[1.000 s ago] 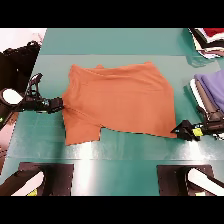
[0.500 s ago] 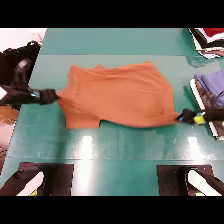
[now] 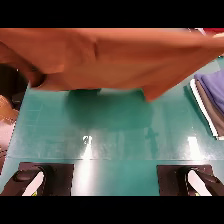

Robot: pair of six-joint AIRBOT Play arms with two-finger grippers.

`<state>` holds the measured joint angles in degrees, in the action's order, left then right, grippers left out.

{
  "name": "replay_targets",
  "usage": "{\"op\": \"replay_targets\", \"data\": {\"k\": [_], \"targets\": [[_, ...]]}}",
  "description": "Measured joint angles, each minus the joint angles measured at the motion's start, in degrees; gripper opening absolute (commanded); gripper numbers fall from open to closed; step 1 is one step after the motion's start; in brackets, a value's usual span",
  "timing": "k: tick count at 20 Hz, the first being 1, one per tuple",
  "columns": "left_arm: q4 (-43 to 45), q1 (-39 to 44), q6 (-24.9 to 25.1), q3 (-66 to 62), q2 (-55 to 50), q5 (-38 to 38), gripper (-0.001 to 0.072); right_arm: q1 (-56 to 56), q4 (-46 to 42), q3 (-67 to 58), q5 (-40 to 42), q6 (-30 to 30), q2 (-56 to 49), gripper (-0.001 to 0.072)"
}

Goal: Fold the shirts.

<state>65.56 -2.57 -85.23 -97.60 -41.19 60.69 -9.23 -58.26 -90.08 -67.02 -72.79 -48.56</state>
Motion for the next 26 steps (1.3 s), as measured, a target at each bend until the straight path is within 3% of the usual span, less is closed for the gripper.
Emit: {"op": "replay_targets", "data": {"k": [5,9,14,20,23,26], "targets": [[0.2,0.0,0.2,-16.4,0.6,-1.4,0.0027,0.0,-4.4,-15.5,-1.1,-2.2,1.3,0.0017],[0.4,0.0,0.2,-19.2,-1.5,-0.2,0.0027,0.0,-7.4,-24.9,-7.6,-5.6,-3.2,0.0017],[0.6,0.0,0.2,-10.2,-9.7,5.4,0.0028,1.7,-8.8,-22.4,-15.3,-8.1,-13.1,0.0017],[0.7,0.0,0.2,4.6,-27.5,7.4,0.0028,5.7,-9.5,-12.2,-16.3,-9.0,-29.6,0.0017],[0.0,0.0,0.2,7.6,-38.3,3.9,0.0028,6.3,-9.4,-12.2,-14.2,-9.2,-39.3,0.0017],[-3.5,0.0,1.4,8.2,-46.4,-5.3,0.0028,6.4,-9.3,-17.4,-11.6,-9.4,-48.5,0.0017]]}}
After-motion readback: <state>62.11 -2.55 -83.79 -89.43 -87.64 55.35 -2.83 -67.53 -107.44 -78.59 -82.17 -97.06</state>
